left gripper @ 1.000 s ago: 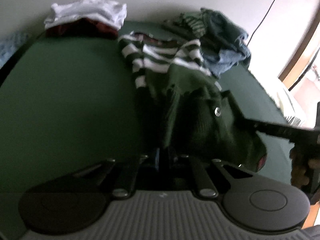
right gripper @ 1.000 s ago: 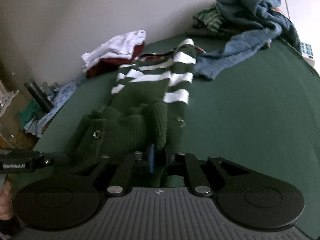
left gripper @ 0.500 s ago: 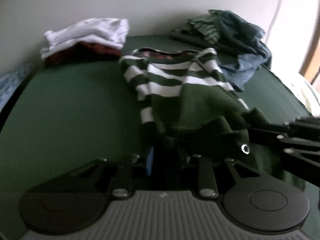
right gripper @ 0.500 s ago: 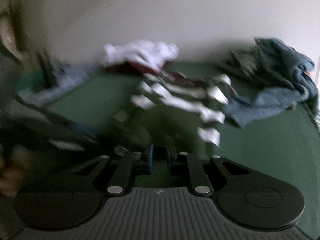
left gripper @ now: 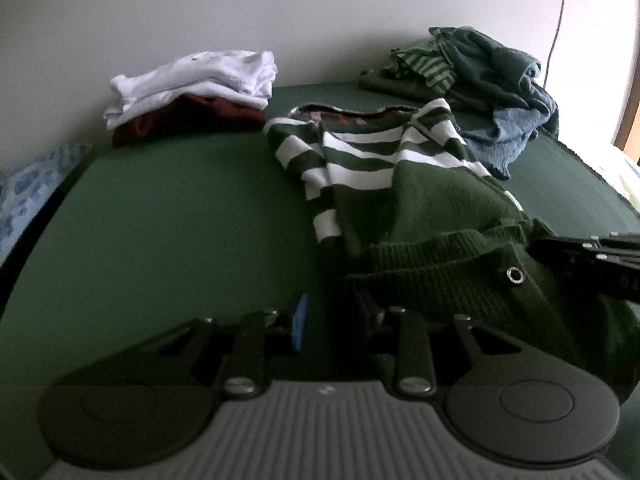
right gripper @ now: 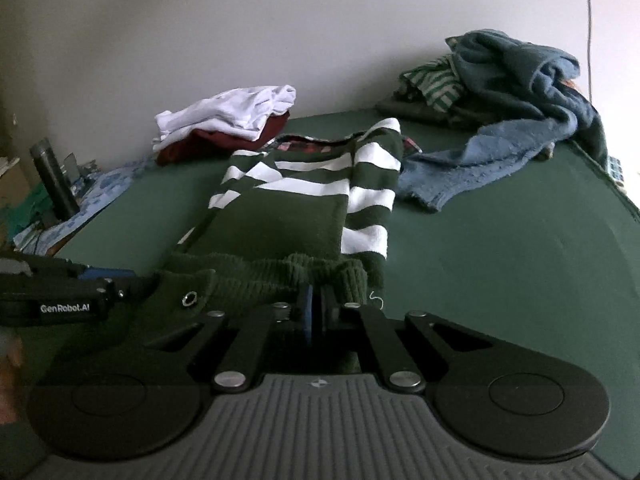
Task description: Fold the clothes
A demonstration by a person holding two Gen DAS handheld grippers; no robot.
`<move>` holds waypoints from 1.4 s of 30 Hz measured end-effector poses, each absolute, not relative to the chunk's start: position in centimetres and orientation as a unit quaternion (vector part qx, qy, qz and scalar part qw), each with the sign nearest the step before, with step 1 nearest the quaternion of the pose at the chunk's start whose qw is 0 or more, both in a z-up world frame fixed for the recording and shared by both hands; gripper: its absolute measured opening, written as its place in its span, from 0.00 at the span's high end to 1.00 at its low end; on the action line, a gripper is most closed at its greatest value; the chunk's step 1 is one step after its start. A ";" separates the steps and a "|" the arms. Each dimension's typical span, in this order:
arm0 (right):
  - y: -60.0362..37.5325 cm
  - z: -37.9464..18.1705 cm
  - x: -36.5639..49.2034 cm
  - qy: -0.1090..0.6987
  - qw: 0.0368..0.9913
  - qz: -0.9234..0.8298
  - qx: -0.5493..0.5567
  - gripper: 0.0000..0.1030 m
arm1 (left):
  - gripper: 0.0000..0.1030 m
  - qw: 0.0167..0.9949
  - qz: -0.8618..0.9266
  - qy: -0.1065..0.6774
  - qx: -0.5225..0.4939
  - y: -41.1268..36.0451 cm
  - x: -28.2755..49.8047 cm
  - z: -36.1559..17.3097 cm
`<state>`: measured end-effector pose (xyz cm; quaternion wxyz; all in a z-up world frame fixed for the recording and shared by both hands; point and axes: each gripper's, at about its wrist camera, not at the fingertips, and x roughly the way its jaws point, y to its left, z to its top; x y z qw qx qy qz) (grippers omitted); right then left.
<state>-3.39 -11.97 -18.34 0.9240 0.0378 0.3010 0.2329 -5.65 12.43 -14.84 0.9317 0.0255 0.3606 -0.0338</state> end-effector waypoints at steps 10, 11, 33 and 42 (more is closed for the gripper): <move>-12.8 -15.4 -7.5 0.294 0.921 0.255 0.031 0.92 | 0.85 0.944 -0.073 0.321 -0.017 12.9 -9.3 -10.5; -12.4 -15.4 -8.1 0.294 0.918 0.267 0.023 0.91 | 0.85 0.945 -0.089 0.314 -0.007 11.9 -9.6 -10.5; -11.9 -15.9 -7.6 0.298 0.937 0.180 0.031 0.57 | 0.55 0.931 -0.141 0.335 -0.026 13.1 -6.9 -13.4; -10.7 -16.9 -4.2 0.324 0.931 0.162 0.038 0.91 | 0.90 0.919 -0.181 0.350 -0.023 12.7 -4.7 -14.3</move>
